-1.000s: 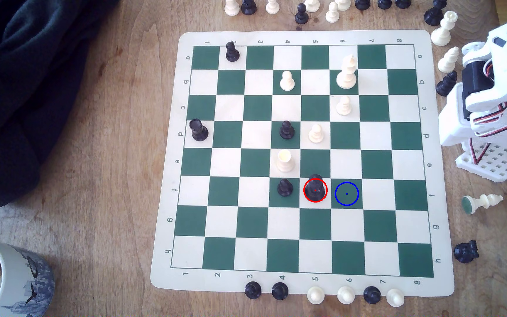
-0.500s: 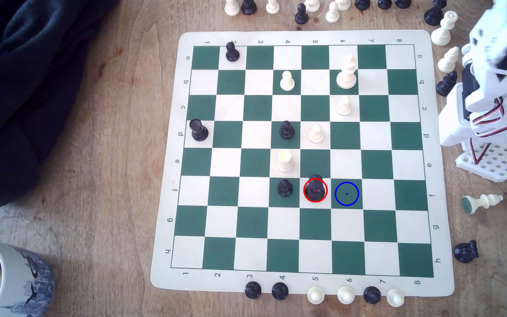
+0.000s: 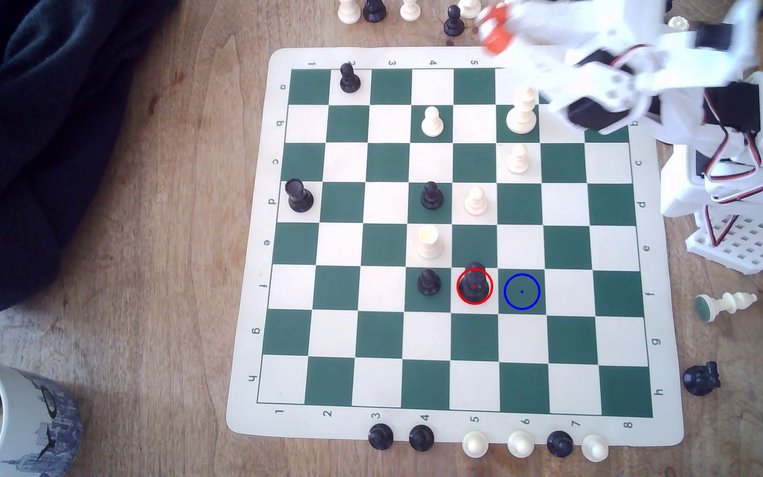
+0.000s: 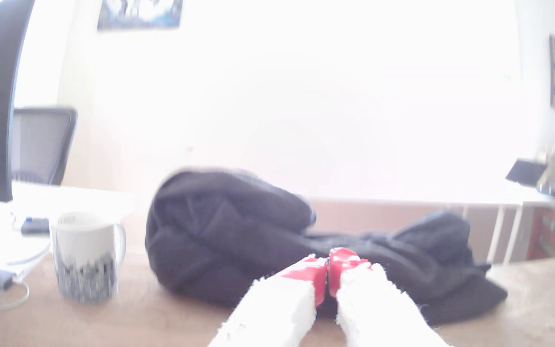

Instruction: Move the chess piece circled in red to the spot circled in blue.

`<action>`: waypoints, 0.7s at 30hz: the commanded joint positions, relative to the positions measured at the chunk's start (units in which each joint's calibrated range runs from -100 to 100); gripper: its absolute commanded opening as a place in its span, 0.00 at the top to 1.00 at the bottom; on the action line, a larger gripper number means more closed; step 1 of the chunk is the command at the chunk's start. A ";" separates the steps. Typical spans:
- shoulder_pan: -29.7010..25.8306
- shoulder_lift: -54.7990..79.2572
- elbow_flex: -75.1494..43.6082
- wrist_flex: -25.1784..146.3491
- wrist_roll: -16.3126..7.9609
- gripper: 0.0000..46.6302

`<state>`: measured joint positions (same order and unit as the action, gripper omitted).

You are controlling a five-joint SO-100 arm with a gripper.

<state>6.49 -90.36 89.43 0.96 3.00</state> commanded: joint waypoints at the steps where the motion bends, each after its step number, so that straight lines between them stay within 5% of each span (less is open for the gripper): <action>1: -0.98 6.07 -19.25 25.01 -0.39 1.00; 3: -1.84 9.63 -23.61 28.12 -4.79 1.00; 4: -3.71 10.91 -26.33 31.15 -15.04 1.00; 6: -6.22 13.03 -30.86 37.13 -18.36 0.95; 17: -10.13 29.58 -51.17 56.29 -17.92 0.99; 21: -10.52 33.74 -55.52 63.09 -15.58 0.99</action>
<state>-3.17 -59.87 42.25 58.73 -14.48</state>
